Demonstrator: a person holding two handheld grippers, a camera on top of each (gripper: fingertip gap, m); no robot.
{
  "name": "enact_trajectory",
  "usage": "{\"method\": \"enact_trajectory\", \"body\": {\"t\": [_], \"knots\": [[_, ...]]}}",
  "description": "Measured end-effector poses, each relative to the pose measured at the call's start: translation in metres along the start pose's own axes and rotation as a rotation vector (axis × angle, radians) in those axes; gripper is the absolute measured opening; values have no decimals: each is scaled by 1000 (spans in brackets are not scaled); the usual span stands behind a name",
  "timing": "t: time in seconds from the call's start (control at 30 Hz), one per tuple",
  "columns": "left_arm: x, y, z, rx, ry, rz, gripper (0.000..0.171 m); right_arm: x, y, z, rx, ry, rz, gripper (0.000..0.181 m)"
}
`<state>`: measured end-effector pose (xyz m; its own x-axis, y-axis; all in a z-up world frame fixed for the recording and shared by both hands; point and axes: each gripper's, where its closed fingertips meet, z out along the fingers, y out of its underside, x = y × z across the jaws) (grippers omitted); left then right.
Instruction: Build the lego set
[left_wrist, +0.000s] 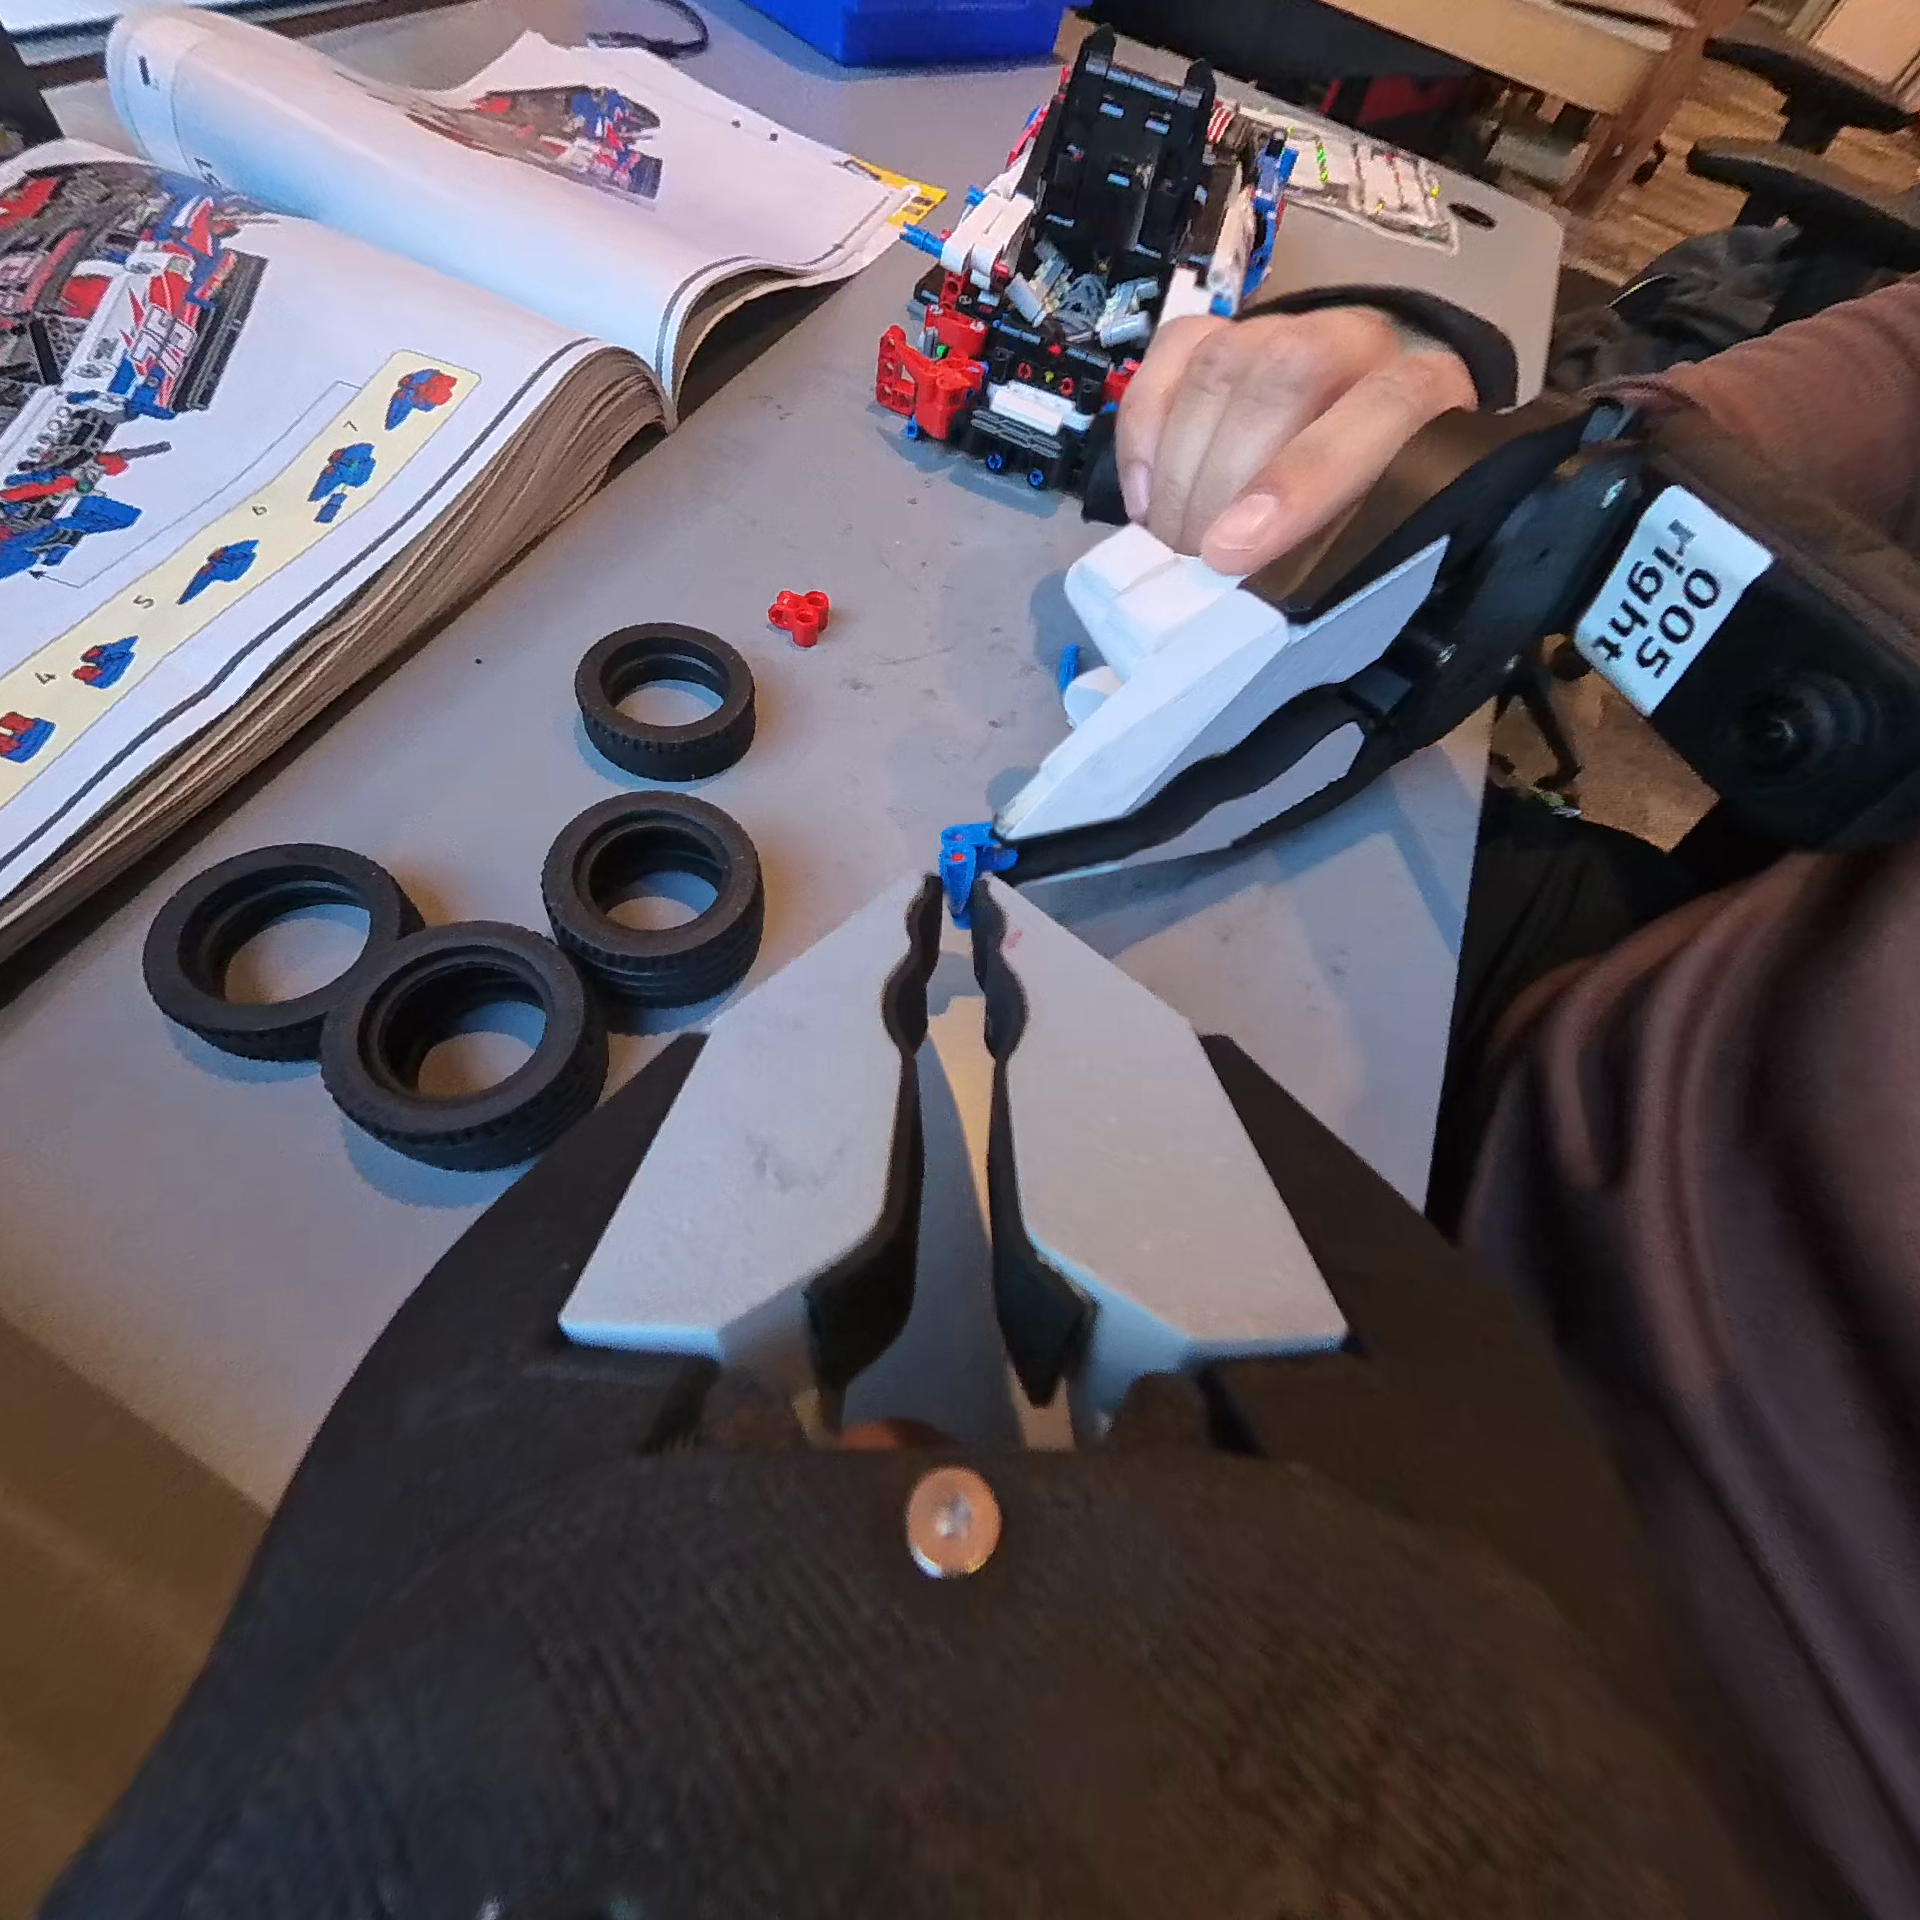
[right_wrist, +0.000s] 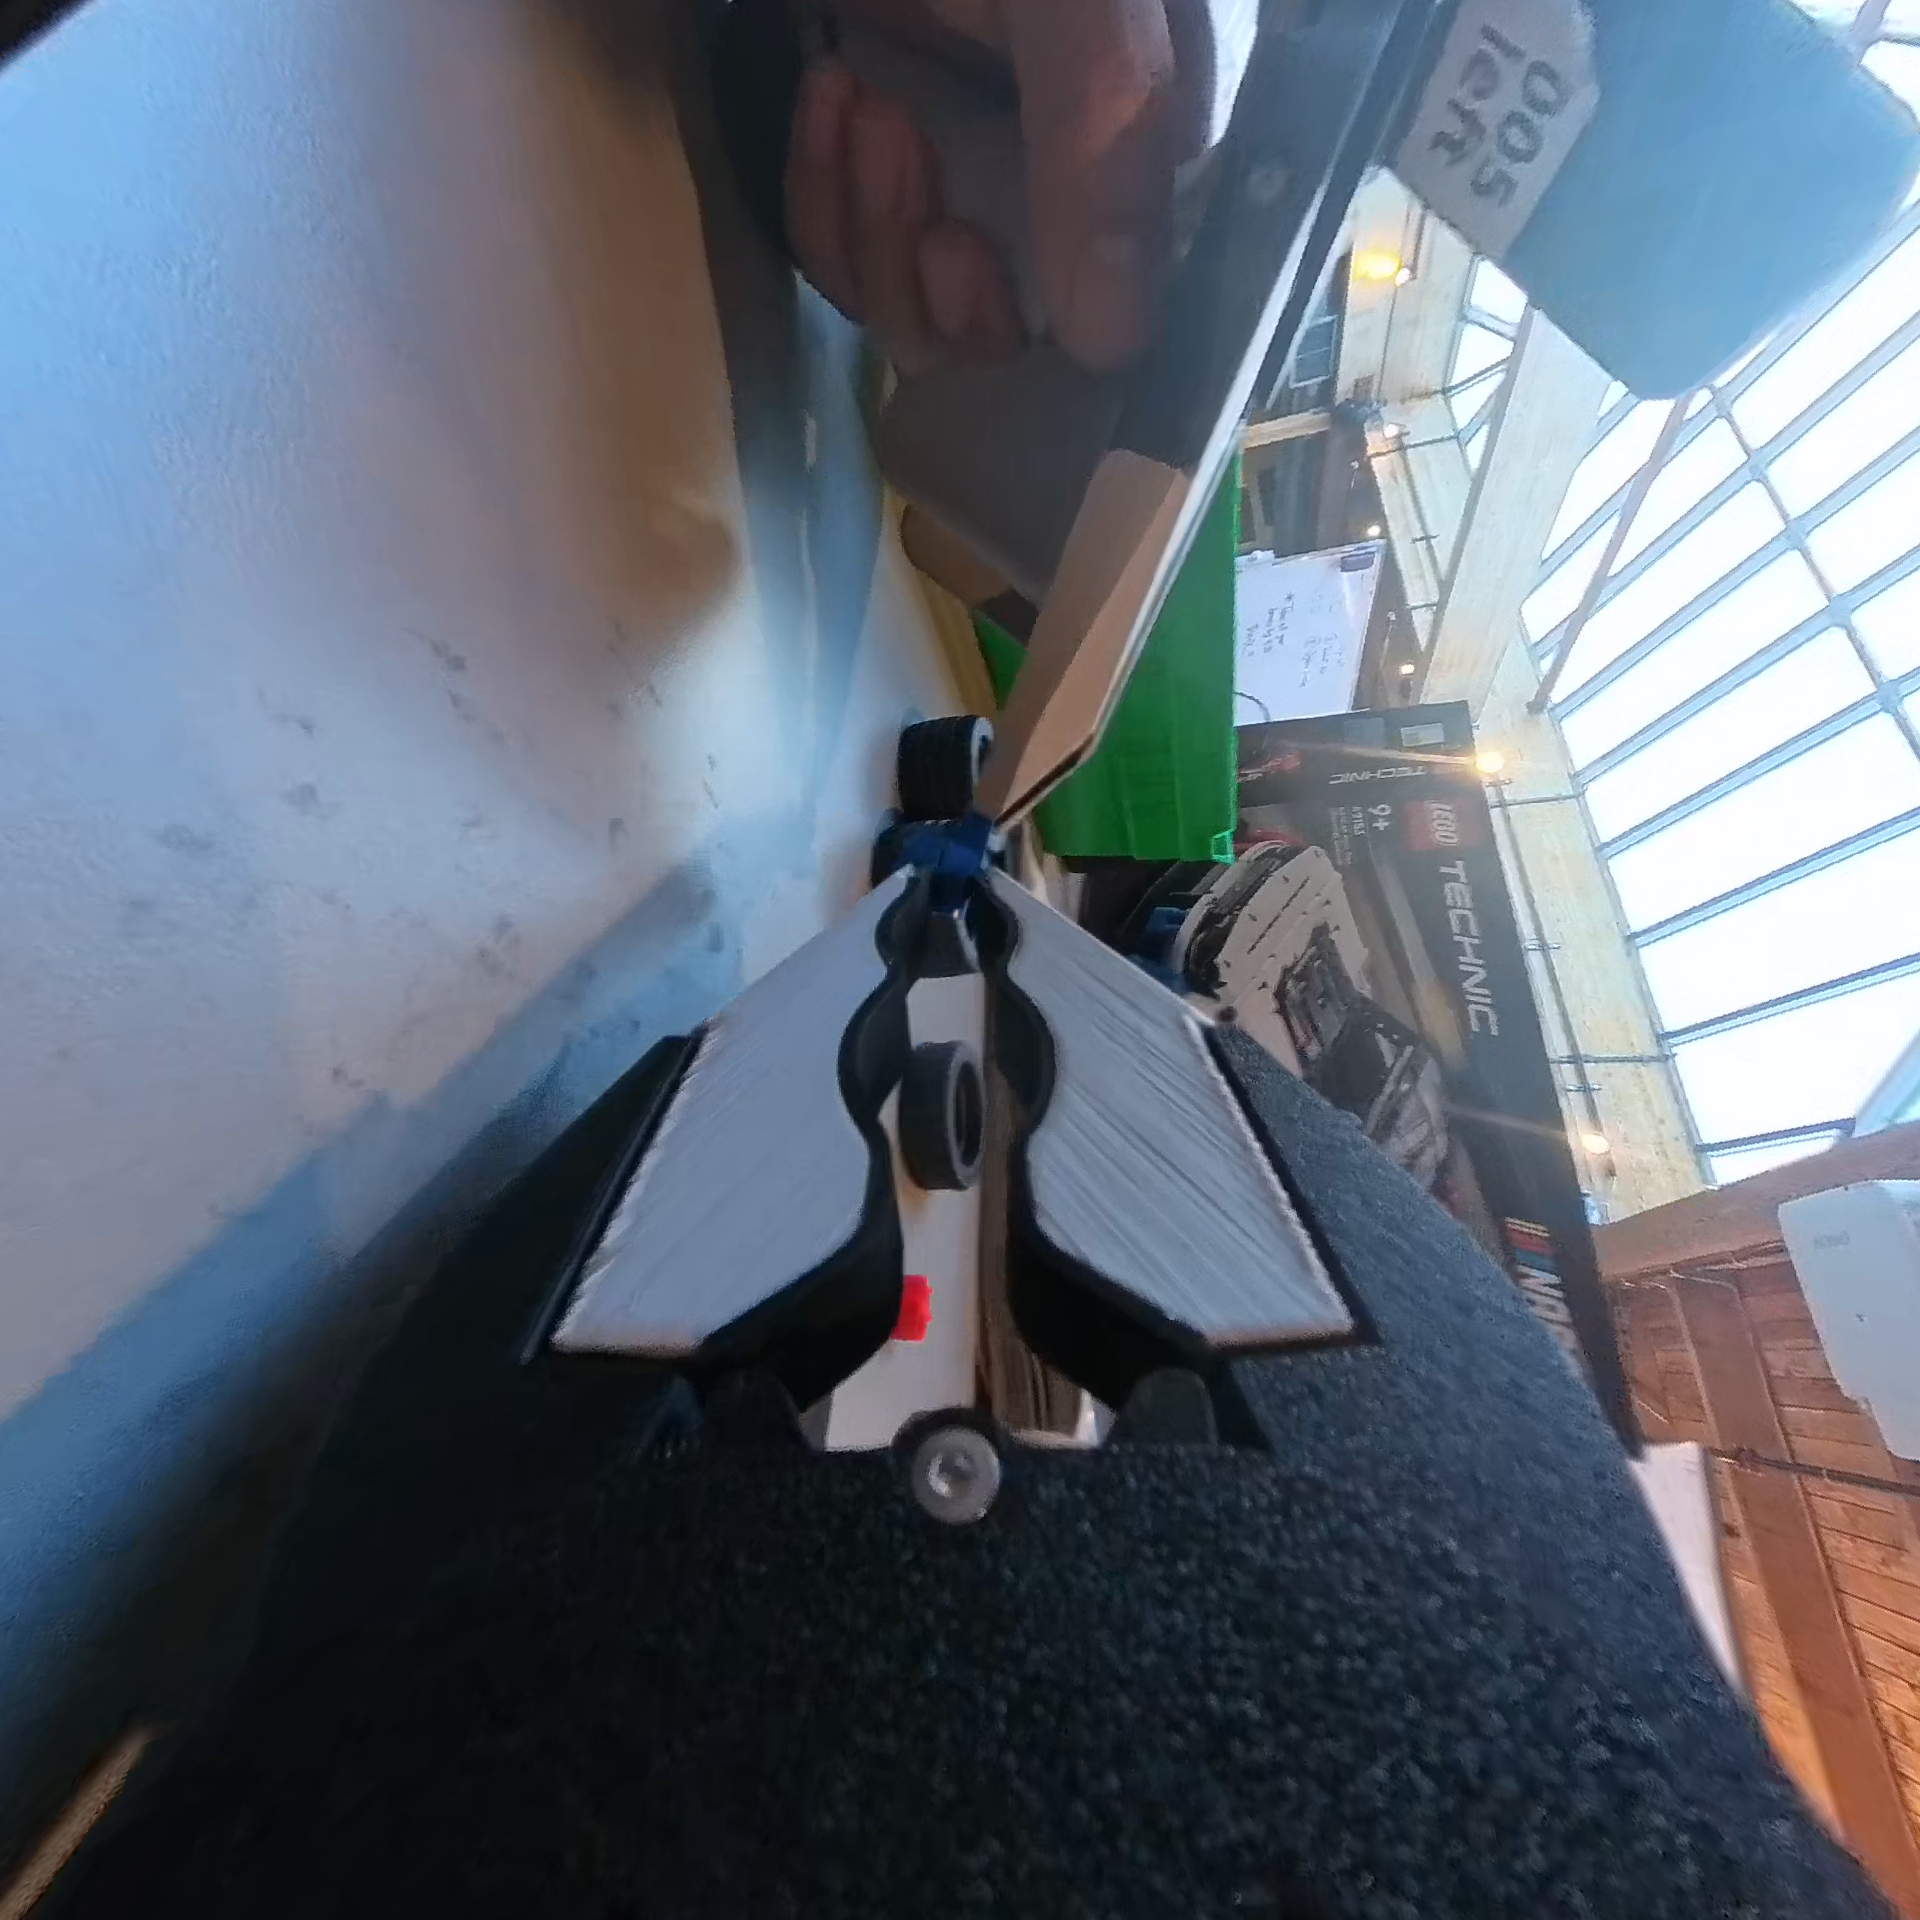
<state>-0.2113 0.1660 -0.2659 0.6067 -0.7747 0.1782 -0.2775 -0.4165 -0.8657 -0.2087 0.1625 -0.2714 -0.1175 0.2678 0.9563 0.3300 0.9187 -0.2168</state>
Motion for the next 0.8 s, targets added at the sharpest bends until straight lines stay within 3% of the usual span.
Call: {"method": "enact_trajectory", "body": {"t": [0.2,0.4,0.6,0.8], "knots": [[3,8,6,-63,-62,104,3,-15,5,1,8,-112,146,17],[4,22,8,-151,-122,249,3,-8,9,-6,45,-146,327,20],[3,30,10,-204,-171,332,3,-20,7,-9,37,-203,265,10],[5,31,11,-209,-176,368,6,-15,9,-12,44,-198,316,18]]}}
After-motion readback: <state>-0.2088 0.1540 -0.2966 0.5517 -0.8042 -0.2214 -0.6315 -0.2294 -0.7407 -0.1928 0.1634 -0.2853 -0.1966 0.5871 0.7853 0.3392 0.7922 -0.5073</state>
